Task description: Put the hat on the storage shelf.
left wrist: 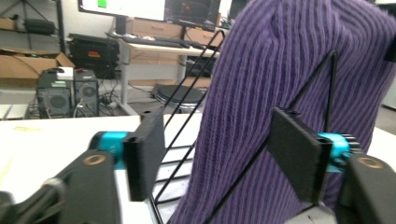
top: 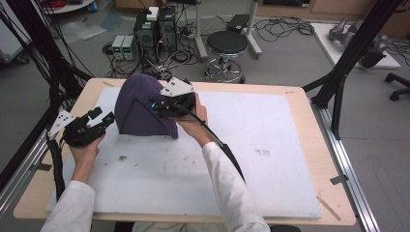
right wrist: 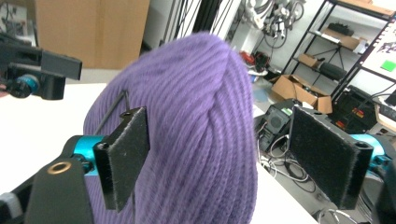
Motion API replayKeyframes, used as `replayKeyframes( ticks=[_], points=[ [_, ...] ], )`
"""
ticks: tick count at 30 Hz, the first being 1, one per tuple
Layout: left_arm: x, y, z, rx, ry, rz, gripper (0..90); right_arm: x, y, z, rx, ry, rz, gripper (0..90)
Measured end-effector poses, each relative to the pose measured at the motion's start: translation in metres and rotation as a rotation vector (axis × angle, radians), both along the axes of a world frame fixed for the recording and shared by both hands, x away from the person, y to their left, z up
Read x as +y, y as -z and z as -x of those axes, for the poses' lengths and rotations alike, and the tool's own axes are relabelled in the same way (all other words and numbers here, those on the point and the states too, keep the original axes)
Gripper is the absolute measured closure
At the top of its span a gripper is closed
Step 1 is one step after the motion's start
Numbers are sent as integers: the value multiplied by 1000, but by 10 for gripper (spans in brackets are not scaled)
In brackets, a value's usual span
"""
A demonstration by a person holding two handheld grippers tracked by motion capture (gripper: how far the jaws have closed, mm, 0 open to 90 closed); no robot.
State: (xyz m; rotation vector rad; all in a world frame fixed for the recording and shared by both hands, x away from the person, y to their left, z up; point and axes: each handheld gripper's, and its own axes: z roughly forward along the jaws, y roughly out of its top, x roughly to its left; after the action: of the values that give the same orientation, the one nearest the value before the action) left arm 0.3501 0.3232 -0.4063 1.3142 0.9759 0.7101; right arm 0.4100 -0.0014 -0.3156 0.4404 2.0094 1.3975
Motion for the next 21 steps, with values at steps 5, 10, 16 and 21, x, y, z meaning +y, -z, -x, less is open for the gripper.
replayKeyframes(
  ticks=[5,10,16,21],
  points=[
    [3,-4,3,-10,-33,18,284,-7,-6,2,10,19,-46,135],
    [7,-9,9,-21,-49,21,240,-21,-9,6,19,59,-92,126],
    [3,-15,13,-43,-50,47,235,-54,-21,21,39,169,-236,126],
    [1,-17,15,-55,-51,32,235,-90,-24,39,24,273,-294,126]
  ],
)
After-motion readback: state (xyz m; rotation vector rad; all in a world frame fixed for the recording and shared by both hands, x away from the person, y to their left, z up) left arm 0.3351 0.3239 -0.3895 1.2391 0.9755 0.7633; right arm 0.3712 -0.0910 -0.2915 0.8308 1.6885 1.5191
